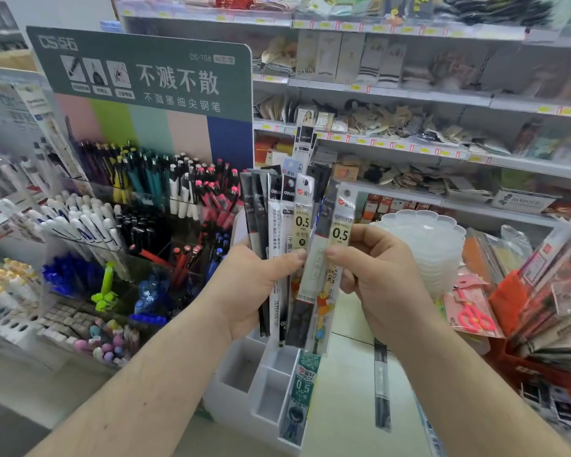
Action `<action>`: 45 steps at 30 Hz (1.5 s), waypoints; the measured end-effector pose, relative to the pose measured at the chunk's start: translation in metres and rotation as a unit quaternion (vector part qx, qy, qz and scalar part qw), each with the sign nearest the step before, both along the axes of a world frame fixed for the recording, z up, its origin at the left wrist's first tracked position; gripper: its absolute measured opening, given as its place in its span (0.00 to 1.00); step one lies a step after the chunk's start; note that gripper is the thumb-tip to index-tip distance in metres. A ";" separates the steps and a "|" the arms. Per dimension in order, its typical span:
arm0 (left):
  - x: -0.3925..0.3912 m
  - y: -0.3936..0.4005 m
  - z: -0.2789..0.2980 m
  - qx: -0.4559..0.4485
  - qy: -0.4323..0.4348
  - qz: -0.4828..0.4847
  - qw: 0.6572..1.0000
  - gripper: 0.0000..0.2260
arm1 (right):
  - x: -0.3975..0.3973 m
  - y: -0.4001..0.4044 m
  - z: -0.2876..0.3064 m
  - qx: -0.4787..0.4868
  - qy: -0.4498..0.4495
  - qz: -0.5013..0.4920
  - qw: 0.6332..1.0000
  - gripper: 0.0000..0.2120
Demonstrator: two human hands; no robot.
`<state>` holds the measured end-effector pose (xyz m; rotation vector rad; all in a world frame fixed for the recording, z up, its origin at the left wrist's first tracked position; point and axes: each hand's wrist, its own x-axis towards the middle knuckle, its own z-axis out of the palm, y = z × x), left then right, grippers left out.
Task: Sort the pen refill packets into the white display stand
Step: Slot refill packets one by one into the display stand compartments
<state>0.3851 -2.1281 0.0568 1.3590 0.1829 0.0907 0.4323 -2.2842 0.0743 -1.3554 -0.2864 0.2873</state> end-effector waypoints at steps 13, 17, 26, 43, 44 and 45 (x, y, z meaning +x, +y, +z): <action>-0.001 0.004 -0.003 -0.005 0.005 -0.057 0.998 0.21 | -0.001 0.008 -0.003 -0.022 -0.029 -0.013 0.999 0.06; -0.003 0.003 -0.001 -0.020 0.015 -0.074 0.997 0.17 | 0.005 0.003 -0.003 -0.007 0.003 0.000 1.000 0.06; -0.002 -0.001 0.003 -0.053 0.018 -0.039 0.998 0.13 | 0.013 -0.002 -0.007 0.065 0.061 -0.041 0.995 0.13; 0.002 -0.002 0.007 -0.168 0.010 0.081 0.983 0.10 | 0.050 -0.018 -0.051 -0.237 0.022 -0.084 0.968 0.05; 0.001 -0.003 0.007 -0.151 0.009 0.073 0.986 0.12 | 0.051 -0.012 -0.056 -0.248 0.014 -0.074 0.966 0.06; 0.000 -0.005 0.008 -0.137 0.009 0.065 0.988 0.13 | 0.053 -0.006 -0.060 -0.255 0.006 -0.067 0.964 0.07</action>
